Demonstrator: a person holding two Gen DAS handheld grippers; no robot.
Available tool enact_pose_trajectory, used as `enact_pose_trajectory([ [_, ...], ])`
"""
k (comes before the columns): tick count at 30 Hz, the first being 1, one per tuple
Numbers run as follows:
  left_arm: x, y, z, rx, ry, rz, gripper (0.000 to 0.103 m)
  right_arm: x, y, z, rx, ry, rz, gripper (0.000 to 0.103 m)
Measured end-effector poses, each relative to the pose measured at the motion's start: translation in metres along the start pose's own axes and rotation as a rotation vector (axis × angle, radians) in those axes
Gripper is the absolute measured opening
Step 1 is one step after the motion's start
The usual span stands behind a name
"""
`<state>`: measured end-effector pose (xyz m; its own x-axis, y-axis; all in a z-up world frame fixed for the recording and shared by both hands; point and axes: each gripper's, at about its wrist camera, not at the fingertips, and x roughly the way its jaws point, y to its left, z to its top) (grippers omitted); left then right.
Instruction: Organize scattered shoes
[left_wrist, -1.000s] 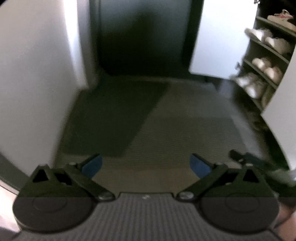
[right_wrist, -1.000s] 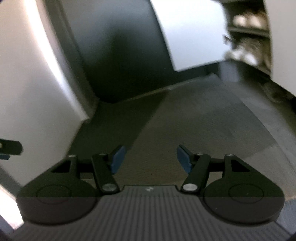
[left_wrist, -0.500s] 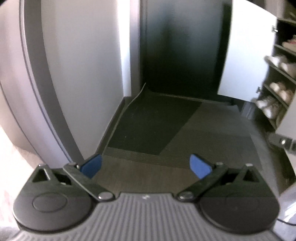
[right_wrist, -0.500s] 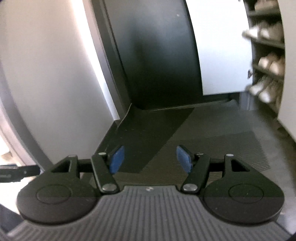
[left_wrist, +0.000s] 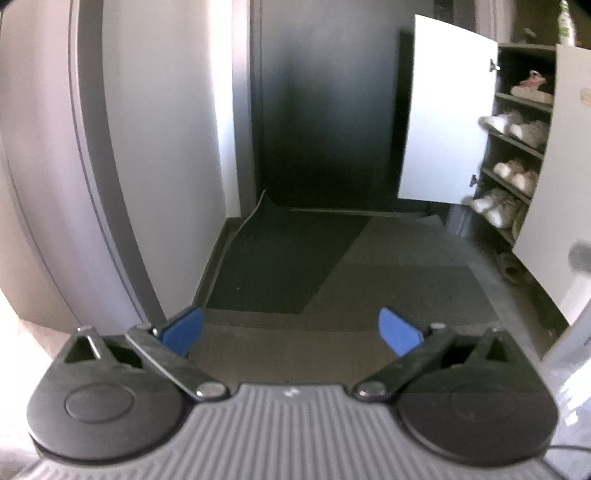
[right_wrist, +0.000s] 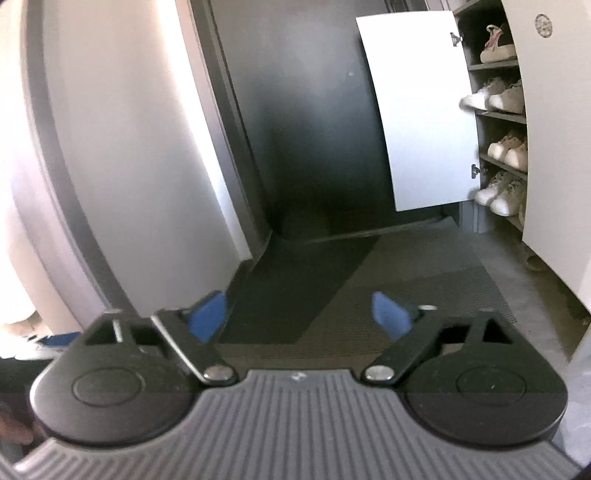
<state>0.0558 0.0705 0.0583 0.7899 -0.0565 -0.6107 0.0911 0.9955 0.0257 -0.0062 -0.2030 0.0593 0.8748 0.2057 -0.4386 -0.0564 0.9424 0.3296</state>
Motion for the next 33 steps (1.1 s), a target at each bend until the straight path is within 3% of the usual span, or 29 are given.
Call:
enact_pose_trajectory([
  [2, -0.006, 0.001, -0.002, -0.005, -0.009, 0.003, 0.103, -0.001, 0.003, -0.018, 0.021, 0.035, -0.005, 0.103],
  [5, -0.012, 0.004, -0.002, -0.009, -0.028, 0.014, 0.103, -0.009, 0.014, -0.030, -0.001, -0.029, -0.015, 0.103],
  [8, -0.017, 0.006, -0.004, -0.009, -0.035, 0.003, 0.103, -0.010, 0.029, -0.033, -0.136, -0.058, -0.045, 0.103],
  [10, -0.018, 0.005, -0.007, -0.008, -0.029, -0.016, 0.103, -0.007, 0.033, -0.034, -0.171, -0.048, -0.111, 0.103],
  [20, -0.011, -0.007, -0.015, 0.004, 0.015, -0.046, 0.103, -0.017, 0.031, -0.034, -0.092, -0.075, -0.171, 0.103],
  [33, -0.007, -0.015, -0.023, 0.008, 0.020, -0.037, 0.103, -0.021, 0.023, -0.030, -0.061, -0.092, -0.165, 0.103],
])
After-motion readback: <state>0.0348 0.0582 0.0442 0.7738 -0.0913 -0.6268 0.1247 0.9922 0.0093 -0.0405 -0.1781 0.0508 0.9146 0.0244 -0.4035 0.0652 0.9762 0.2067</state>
